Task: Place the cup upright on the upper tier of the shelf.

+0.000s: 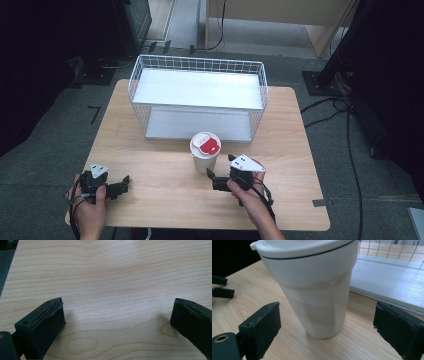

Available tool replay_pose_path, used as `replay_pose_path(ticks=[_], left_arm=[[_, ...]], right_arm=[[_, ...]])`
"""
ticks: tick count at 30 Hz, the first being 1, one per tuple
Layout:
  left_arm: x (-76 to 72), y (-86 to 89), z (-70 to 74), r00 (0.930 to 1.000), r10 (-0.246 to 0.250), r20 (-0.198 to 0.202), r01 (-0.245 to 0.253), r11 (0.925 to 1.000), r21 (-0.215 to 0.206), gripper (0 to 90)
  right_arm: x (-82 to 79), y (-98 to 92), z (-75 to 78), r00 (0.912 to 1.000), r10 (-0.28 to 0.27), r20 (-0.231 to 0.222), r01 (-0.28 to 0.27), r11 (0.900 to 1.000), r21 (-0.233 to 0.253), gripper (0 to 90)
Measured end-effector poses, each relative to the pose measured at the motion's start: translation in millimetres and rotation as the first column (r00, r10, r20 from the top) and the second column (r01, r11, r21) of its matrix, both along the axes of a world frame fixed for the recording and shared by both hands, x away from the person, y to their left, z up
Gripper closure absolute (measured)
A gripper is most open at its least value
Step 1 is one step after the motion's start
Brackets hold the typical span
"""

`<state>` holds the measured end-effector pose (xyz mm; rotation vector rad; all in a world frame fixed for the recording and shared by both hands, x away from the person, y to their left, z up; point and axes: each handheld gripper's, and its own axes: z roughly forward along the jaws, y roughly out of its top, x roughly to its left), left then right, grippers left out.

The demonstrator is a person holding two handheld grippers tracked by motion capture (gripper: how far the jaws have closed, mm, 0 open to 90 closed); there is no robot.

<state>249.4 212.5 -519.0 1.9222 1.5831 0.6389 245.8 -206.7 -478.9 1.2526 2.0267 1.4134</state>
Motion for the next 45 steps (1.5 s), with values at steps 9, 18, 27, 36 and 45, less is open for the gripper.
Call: replay_pose_path(ticks=[9,18,27,36,45], left_arm=[[0.0,0.0,0.0,1.0,0.0,0.0,0.0,1.0,0.0,0.0],[0.0,0.0,0.0,1.0,0.0,0.0,0.0,1.0,0.0,0.0],[0.0,0.0,0.0,1.0,0.0,0.0,0.0,1.0,0.0,0.0],[0.0,0.0,0.0,1.0,0.0,0.0,0.0,1.0,0.0,0.0],[0.0,0.0,0.0,1.0,0.001,0.0,-0.001,1.0,-0.001,0.0]], right_arm=[[7.2,16.0,-2.8,0.9997,-0.022,0.009,0.022,0.999,0.027,10.7],[15.9,30.1,-5.5,0.9985,-0.049,0.026,0.047,0.998,0.051,11.2],[21.3,36.5,-10.2,0.9962,-0.079,0.038,0.076,0.995,0.071,8.4],[28.4,43.5,-18.6,0.9924,-0.097,0.075,0.089,0.991,0.103,6.7],[33.5,48.4,-25.0,0.9863,-0.102,0.13,0.087,0.989,0.118,7.6]])
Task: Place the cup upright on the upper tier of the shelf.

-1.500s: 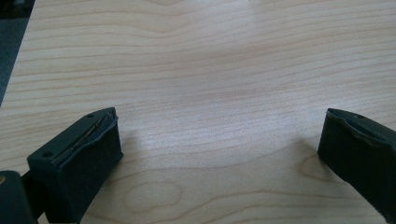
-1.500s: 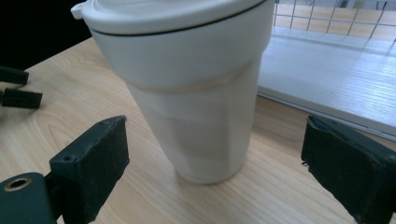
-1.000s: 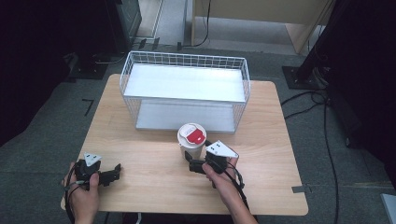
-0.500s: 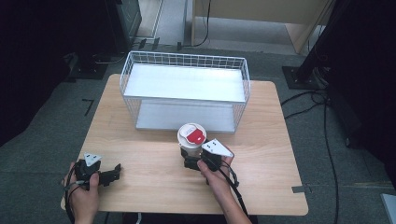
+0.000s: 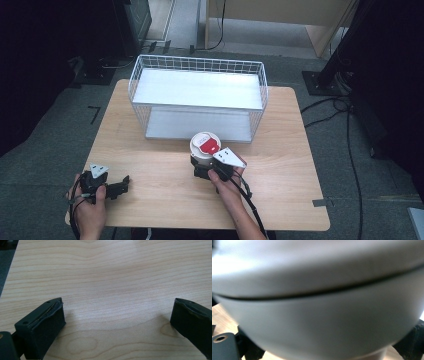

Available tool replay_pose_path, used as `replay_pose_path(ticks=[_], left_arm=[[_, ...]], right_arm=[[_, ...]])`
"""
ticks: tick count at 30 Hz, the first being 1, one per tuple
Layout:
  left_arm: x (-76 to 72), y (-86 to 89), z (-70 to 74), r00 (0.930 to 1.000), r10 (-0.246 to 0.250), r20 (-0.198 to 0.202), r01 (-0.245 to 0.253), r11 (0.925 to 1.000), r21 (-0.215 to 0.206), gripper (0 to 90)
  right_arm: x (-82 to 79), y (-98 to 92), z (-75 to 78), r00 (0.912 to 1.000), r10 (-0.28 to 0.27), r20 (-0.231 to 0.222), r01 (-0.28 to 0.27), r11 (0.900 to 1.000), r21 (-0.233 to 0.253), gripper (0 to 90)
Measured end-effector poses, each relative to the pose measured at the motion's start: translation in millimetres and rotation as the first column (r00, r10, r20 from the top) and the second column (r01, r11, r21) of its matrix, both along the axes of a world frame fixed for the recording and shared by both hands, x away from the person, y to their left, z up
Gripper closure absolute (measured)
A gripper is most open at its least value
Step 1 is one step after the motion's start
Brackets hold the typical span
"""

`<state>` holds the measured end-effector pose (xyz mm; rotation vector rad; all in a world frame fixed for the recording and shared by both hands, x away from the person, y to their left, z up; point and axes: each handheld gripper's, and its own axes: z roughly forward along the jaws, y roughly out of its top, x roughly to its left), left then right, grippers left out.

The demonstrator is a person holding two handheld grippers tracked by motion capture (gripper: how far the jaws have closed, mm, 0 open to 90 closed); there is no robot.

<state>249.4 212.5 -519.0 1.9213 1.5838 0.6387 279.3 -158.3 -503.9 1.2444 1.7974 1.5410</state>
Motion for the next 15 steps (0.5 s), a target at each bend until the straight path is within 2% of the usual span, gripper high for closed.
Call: replay_pose_path(ticks=[3,6,10,15], left_arm=[[0.0,0.0,0.0,1.0,0.0,0.0,0.0,1.0,0.0,0.0],[0.0,0.0,0.0,1.0,0.0,0.0,0.0,1.0,0.0,0.0],[0.0,0.0,0.0,1.0,0.0,0.0,0.0,1.0,0.0,0.0],[0.0,0.0,0.0,1.0,-0.001,0.0,0.001,1.0,0.0,0.0]], right_arm=[[-3.0,1.4,1.7,0.9992,-0.019,0.034,0.02,1.0,-0.021,8.4],[-4.6,-1.3,3.0,0.9995,-0.007,0.03,0.006,0.999,0.037,9.0],[-6.7,-0.7,6.3,0.9982,-0.01,0.059,0.008,0.999,0.042,9.1],[-10.4,0.6,21.1,0.993,-0.027,0.115,0.02,0.998,0.055,9.2]])
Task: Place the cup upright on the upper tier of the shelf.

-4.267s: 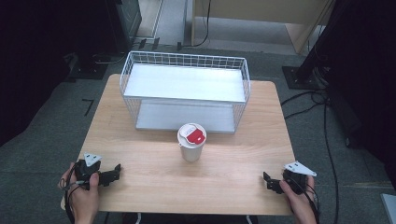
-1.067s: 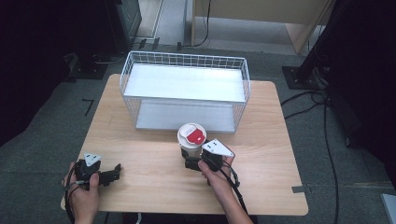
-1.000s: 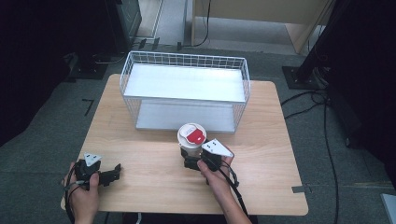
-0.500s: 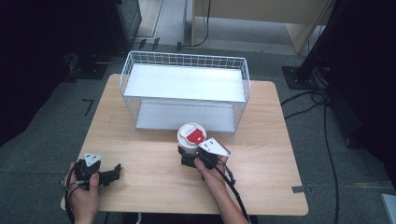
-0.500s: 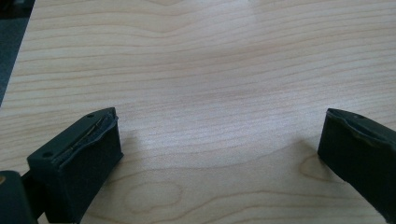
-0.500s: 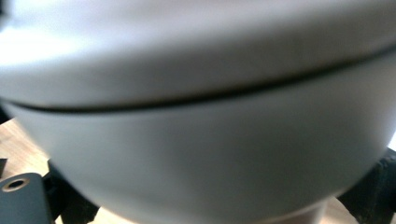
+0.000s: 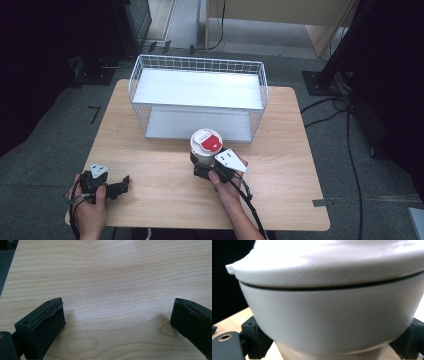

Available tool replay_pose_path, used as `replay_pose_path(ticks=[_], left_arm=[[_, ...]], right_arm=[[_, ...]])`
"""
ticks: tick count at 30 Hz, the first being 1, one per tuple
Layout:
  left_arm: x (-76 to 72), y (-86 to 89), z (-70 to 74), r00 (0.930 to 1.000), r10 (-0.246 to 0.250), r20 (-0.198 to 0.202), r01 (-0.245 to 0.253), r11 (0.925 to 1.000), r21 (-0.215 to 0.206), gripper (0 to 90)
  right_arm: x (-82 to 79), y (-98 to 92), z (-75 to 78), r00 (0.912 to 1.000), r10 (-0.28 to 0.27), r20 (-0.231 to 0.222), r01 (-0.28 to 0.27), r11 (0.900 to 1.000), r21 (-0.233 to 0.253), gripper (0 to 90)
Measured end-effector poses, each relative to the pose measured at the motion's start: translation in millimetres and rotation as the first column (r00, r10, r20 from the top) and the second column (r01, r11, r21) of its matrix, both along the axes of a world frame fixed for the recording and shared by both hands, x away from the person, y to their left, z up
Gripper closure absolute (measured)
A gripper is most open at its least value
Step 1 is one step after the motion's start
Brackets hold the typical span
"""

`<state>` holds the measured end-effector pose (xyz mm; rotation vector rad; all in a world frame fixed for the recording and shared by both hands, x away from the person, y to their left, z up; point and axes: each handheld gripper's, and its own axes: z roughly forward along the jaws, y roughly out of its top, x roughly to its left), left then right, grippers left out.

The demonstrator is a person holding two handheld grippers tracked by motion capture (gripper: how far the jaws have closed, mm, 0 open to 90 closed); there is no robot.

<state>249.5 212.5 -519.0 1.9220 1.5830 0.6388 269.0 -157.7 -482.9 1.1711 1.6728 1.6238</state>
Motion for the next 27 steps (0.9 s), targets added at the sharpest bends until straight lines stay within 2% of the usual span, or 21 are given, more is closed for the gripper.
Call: replay_pose_path(ticks=[4,6,13,19,20,22,23,25,27], left_arm=[[0.0,0.0,0.0,1.0,0.0,0.0,0.0,1.0,0.0,0.0],[0.0,-0.1,0.0,1.0,0.001,0.0,-0.001,1.0,-0.001,0.0],[0.1,0.0,0.0,1.0,0.001,0.002,-0.001,1.0,0.0,0.0],[0.0,0.0,0.2,1.0,0.0,0.0,0.0,1.0,0.0,0.0],[0.0,0.1,0.2,1.0,-0.001,-0.001,0.001,1.0,0.001,0.0],[0.0,0.2,0.3,1.0,-0.002,-0.002,0.002,1.0,0.002,0.0],[0.1,-0.1,0.1,1.0,0.002,0.001,-0.002,1.0,-0.001,0.0],[0.0,0.1,0.2,1.0,0.0,-0.001,0.0,1.0,0.001,0.0],[0.1,0.1,0.0,1.0,0.0,0.001,0.0,1.0,0.001,0.0]], right_arm=[[-0.7,0.0,10.4,0.9994,-0.01,0.034,0.01,1.0,-0.012,9.2],[-1.0,-0.4,22.5,0.9984,-0.008,0.056,0.008,1.0,0.001,9.3],[-2.7,0.7,42.9,0.9943,-0.009,0.106,0.007,1.0,0.015,9.2],[-0.7,0.9,71.0,0.9854,-0.021,0.169,0.018,1.0,0.02,9.2],[-0.7,0.9,71.0,0.9854,-0.021,0.169,0.018,1.0,0.02,9.2],[0.5,0.0,79.5,0.9828,-0.024,0.183,0.02,1.0,0.024,9.2],[2.8,-1.6,88.5,0.9805,-0.021,0.196,0.017,1.0,0.025,9.2],[3.6,-1.9,91.3,0.9795,-0.024,0.2,0.02,0.999,0.025,9.2],[7.4,-3.3,102.4,0.9748,-0.028,0.221,0.025,1.0,0.017,9.2]])
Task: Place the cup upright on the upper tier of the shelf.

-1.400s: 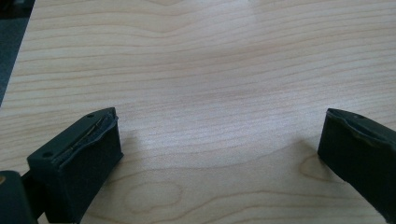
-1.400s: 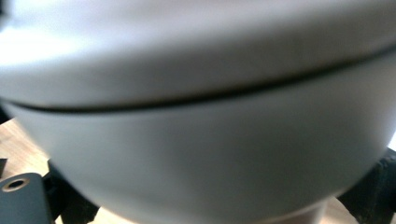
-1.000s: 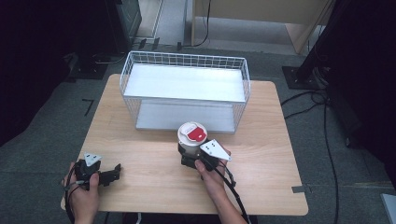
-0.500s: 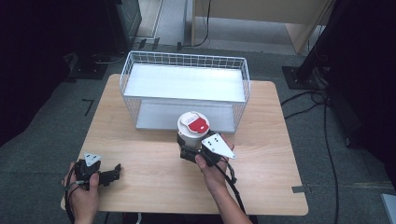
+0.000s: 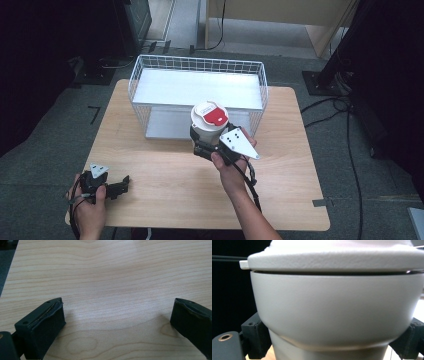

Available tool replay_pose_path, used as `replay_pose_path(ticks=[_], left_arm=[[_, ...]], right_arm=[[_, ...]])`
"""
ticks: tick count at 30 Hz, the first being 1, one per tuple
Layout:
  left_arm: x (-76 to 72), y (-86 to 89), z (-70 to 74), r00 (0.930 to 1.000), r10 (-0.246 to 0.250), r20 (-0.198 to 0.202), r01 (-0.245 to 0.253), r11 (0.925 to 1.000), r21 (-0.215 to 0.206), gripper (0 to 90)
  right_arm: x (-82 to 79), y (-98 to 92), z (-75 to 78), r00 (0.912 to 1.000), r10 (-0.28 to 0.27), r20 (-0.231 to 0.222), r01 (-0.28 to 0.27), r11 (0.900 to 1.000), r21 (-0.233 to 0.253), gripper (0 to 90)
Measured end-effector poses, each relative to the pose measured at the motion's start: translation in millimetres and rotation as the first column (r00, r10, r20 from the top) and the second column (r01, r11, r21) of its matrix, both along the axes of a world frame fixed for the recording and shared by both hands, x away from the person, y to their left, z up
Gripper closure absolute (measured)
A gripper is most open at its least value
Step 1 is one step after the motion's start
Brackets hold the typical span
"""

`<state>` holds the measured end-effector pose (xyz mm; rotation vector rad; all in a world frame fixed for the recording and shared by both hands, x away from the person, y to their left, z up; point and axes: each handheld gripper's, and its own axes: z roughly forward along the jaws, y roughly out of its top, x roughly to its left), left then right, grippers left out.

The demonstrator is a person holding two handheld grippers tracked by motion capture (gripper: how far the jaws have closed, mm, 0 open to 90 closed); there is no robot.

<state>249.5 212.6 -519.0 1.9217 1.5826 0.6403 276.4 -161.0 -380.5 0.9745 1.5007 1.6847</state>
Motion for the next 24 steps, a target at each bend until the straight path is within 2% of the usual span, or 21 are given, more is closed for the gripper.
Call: replay_pose_path(ticks=[1,6,11,17,24], left_arm=[[0.0,0.0,0.0,1.0,0.0,0.0,0.0,1.0,0.0,0.0],[0.0,0.0,0.0,1.0,0.0,0.001,0.0,1.0,0.0,0.0],[0.0,0.0,0.0,1.0,0.0,0.0,0.0,1.0,0.0,0.0],[0.0,0.0,0.0,1.0,0.0,0.001,0.0,1.0,0.0,0.0],[0.0,0.0,0.1,1.0,0.0,-0.001,0.0,1.0,0.0,0.0]], right_arm=[[0.0,0.0,0.0,1.0,0.0,0.0,0.0,1.0,0.0,9.2],[10.2,1.0,22.3,0.9988,-0.022,0.043,0.024,0.999,-0.026,9.2],[20.8,1.6,37.7,0.9964,-0.04,0.074,0.042,0.999,-0.022,9.2],[33.7,3.8,48.9,0.9943,-0.066,0.085,0.067,0.998,-0.018,9.2],[58.5,5.8,59.2,0.9893,-0.119,0.084,0.122,0.992,-0.033,9.1]])
